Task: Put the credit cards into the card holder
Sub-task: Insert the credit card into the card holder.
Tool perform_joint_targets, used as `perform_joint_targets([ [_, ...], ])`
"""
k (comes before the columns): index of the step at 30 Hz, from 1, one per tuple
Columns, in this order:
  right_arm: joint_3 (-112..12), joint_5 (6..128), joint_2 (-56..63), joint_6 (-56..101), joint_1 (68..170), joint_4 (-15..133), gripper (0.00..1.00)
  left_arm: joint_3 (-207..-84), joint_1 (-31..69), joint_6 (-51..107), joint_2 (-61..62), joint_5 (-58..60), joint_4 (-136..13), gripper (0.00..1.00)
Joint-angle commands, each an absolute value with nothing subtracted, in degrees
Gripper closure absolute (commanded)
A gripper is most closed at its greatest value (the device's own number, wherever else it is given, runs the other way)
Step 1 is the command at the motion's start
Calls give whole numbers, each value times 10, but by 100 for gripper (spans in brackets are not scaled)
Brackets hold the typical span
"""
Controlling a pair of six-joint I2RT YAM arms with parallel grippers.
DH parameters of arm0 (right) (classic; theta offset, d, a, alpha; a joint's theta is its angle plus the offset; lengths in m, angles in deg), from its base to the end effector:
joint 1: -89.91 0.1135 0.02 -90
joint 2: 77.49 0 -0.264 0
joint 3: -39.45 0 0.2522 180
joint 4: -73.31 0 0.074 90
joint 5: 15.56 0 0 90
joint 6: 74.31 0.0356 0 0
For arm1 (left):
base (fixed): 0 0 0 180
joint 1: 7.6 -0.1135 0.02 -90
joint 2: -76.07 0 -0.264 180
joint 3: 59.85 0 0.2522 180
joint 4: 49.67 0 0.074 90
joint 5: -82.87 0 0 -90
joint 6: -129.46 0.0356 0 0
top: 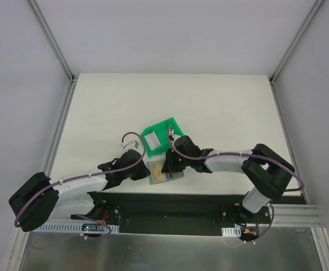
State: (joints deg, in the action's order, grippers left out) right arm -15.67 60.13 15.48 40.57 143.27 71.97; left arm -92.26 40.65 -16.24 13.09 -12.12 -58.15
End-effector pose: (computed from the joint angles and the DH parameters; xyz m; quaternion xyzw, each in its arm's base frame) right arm 0.1821 0.2595 0.1538 -0.2723 0.8556 0.3559 0.2593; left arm 0.1370 -0.1488 0.1515 -0.0773 0.8988 -0.3143 0.2957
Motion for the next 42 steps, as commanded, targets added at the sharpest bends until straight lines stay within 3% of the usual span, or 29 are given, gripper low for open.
perform_joint_targets([
  [1,-189,592,163,369,1445,729,78,-934,400,-149,128,-115,-566,100],
  [9,-184,605,151,352,1446,733,80,-931,401,-146,137,-116,-565,100],
  [13,-183,656,105,336,1446,676,67,-927,401,-147,144,-117,-566,100],
  [19,-165,764,42,362,1437,598,60,-920,400,-149,154,-120,-566,100],
  [26,-102,780,8,468,1418,579,50,-921,400,-149,155,-119,-566,100],
  [42,-52,774,-25,595,1390,631,50,-925,400,-144,152,-114,-566,100],
])
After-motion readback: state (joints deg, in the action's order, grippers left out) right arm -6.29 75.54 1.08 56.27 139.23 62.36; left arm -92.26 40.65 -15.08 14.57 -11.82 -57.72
